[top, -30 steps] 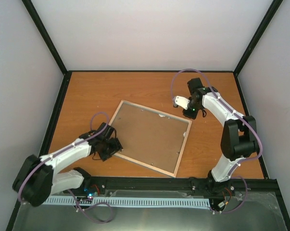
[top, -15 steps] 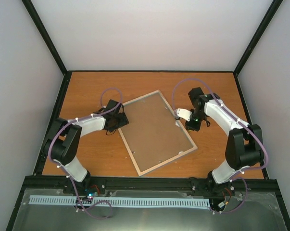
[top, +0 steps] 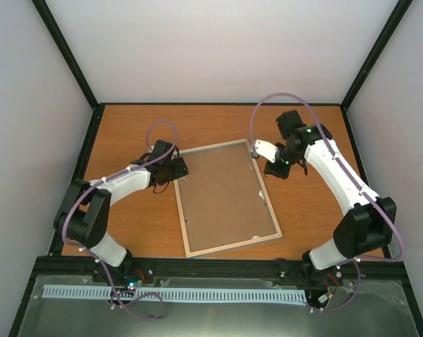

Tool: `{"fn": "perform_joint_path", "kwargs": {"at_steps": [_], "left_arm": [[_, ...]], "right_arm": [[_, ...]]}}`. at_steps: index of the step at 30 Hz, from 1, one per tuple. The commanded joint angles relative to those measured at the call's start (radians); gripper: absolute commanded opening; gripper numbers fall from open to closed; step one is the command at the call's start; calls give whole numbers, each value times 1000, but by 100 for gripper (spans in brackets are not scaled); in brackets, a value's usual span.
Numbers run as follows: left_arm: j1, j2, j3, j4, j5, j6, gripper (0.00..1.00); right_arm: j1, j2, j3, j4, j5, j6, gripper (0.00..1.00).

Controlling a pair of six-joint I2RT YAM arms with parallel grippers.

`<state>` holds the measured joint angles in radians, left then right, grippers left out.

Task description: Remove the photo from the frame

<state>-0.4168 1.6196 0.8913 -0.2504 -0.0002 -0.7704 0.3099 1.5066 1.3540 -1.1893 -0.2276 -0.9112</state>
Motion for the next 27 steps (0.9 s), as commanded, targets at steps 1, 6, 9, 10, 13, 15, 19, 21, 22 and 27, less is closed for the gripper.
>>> {"fn": "perform_joint_path", "kwargs": {"at_steps": [1, 6, 9, 10, 13, 15, 19, 21, 22, 27], "left_arm": [[0, -112, 4, -88, -21, 12, 76], [0, -174, -92, -74, 96, -39, 67], [0, -205, -142, -46, 140, -73, 62], [0, -209, -156, -37, 150, -79, 60], [0, -209, -198, 3, 192, -98, 56], [0, -204, -226, 31, 216, -109, 54], [0, -186, -255, 67, 245, -116, 49], [0, -182, -267, 80, 256, -119, 48], [0, -180, -272, 82, 258, -120, 47], [0, -176, -291, 119, 262, -119, 38]], "right_arm": [[73, 4, 108, 7, -230, 58, 3], [266, 26, 53, 204, -352, 160, 3], [370, 66, 27, 321, -393, 208, 3], [393, 83, 24, 352, -405, 225, 3], [438, 129, 18, 435, -456, 282, 3], [458, 157, 9, 481, -479, 308, 3], [496, 242, 24, 487, -490, 315, 3], [507, 277, 32, 476, -504, 316, 3], [511, 290, 33, 471, -512, 315, 3], [530, 322, 13, 472, -506, 316, 3]]}}
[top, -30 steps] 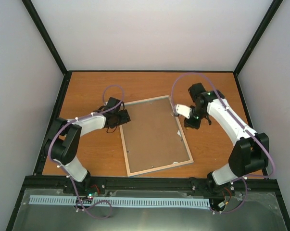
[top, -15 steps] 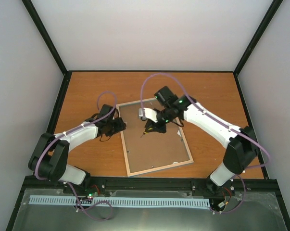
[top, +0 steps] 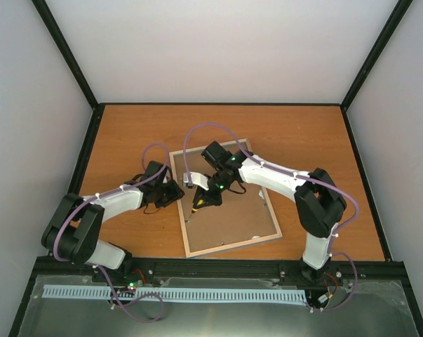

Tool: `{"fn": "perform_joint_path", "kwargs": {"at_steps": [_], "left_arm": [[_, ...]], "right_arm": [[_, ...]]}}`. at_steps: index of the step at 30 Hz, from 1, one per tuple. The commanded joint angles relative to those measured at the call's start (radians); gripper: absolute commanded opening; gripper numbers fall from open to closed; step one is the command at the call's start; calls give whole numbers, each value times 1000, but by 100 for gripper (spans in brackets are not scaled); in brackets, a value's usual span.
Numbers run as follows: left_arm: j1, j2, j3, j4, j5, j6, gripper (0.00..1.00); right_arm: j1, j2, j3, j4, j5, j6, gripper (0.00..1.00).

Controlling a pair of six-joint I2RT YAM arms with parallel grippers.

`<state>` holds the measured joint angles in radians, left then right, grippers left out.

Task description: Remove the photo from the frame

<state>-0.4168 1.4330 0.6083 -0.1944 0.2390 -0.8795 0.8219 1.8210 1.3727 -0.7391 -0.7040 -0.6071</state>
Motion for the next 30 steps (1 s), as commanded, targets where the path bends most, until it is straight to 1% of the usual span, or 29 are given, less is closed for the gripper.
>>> {"fn": "perform_joint_path", "kwargs": {"at_steps": [1, 10, 17, 24, 28, 30], "left_arm": [[0, 15, -7, 66, 25, -9, 37], [0, 40, -18, 82, 27, -13, 26], [0, 56, -20, 80, 22, -9, 23], [0, 73, -12, 76, 11, 0, 21], [0, 84, -5, 70, 4, 5, 18], [0, 90, -1, 68, 2, 11, 15]], "right_arm": [[20, 11, -9, 27, -27, 17, 3], [30, 55, -20, 56, -5, 47, 3], [34, 66, -25, 57, 28, 47, 3], [38, 90, -14, -8, 3, -8, 3], [39, 85, -35, 57, 70, 51, 3], [39, 82, -35, 80, 110, 80, 3]]}}
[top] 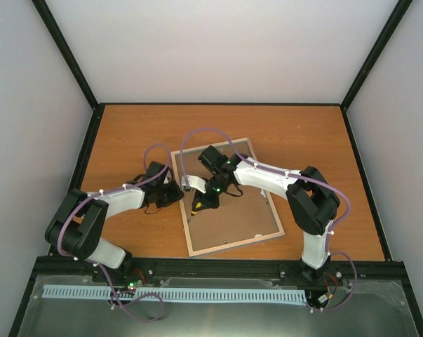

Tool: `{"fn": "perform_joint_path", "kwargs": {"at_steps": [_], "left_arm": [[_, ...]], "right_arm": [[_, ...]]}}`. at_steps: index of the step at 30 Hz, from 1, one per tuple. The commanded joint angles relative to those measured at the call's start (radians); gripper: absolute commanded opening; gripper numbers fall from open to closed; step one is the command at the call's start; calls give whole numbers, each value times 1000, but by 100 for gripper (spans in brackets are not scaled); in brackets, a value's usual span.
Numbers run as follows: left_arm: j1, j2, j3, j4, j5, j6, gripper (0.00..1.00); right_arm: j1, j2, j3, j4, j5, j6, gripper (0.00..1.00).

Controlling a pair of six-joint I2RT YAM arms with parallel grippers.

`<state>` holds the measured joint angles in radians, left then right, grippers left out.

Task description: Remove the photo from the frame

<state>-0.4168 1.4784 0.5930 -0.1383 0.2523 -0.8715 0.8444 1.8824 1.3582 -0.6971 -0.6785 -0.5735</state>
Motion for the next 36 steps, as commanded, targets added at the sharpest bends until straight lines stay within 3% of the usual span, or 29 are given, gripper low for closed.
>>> {"fn": "perform_joint_path", "kwargs": {"at_steps": [1, 7, 11, 13, 16, 22, 30, 33, 34, 35, 36], "left_arm": [[0, 47, 14, 10, -14, 5, 13], [0, 81, 16, 12, -16, 13, 8], [0, 83, 10, 18, -27, 17, 1], [0, 84, 10, 17, -33, 21, 1], [0, 85, 8, 13, -39, 27, 1], [1, 97, 49, 0, -73, 89, 1], [65, 182, 217, -47, -80, 281, 1], [117, 241, 302, -43, -105, 359, 1], [132, 264, 337, -55, -112, 369, 3], [151, 282, 364, -69, -103, 370, 14], [166, 293, 389, -81, -86, 367, 32]], "right_arm": [[16, 18, -17, 45, 103, 57, 3], [16, 17, 15, 48, 201, 112, 3], [8, -18, 15, 112, 455, 272, 3], [-13, -59, 23, 132, 499, 327, 3], [-23, -86, 92, 64, 516, 347, 3], [-24, -155, 122, -39, 389, 321, 3], [-124, -307, -33, -73, 360, 176, 3], [-154, -359, -95, -92, 431, 128, 3], [-170, -376, -116, -94, 447, 118, 3], [-191, -393, -133, -94, 454, 113, 3], [-217, -407, -148, -96, 462, 113, 3]]}}
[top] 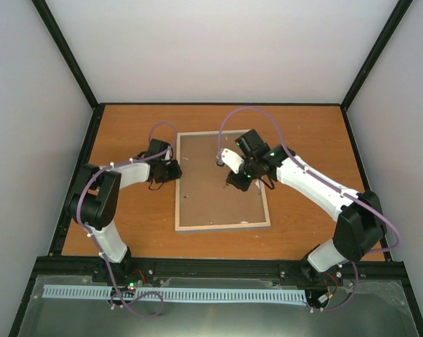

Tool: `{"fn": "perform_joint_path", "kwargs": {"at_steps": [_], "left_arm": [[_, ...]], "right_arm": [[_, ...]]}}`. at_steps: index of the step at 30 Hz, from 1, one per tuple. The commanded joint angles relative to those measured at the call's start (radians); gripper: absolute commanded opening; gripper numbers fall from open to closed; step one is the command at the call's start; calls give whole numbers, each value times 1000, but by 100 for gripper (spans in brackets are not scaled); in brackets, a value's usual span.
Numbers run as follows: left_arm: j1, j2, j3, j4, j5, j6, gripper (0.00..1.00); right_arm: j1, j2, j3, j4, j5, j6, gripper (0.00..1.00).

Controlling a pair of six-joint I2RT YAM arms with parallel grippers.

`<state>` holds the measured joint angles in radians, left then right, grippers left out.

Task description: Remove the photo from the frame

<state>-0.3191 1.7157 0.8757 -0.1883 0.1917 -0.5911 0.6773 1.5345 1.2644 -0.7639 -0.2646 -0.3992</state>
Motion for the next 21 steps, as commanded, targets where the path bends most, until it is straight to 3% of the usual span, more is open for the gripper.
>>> {"fn": "perform_joint_path", "kwargs": {"at_steps": [1, 4, 10, 16, 21], "left_arm": [[73, 54, 124, -43, -21, 79, 46], [72, -15, 128, -55, -24, 53, 62], [72, -118, 71, -98, -59, 23, 68], [73, -8, 134, -84, -33, 19, 71], [74, 117, 238, -86, -13, 23, 71]], "right_arm": [[-83, -71, -68, -32, 54, -63, 3], [-188, -92, -98, -28, 108, -84, 3], [-365, -111, -143, 18, 212, -139, 3], [-423, -88, -211, 56, 324, -244, 3], [-420, -70, -216, -26, 184, -301, 3]]}}
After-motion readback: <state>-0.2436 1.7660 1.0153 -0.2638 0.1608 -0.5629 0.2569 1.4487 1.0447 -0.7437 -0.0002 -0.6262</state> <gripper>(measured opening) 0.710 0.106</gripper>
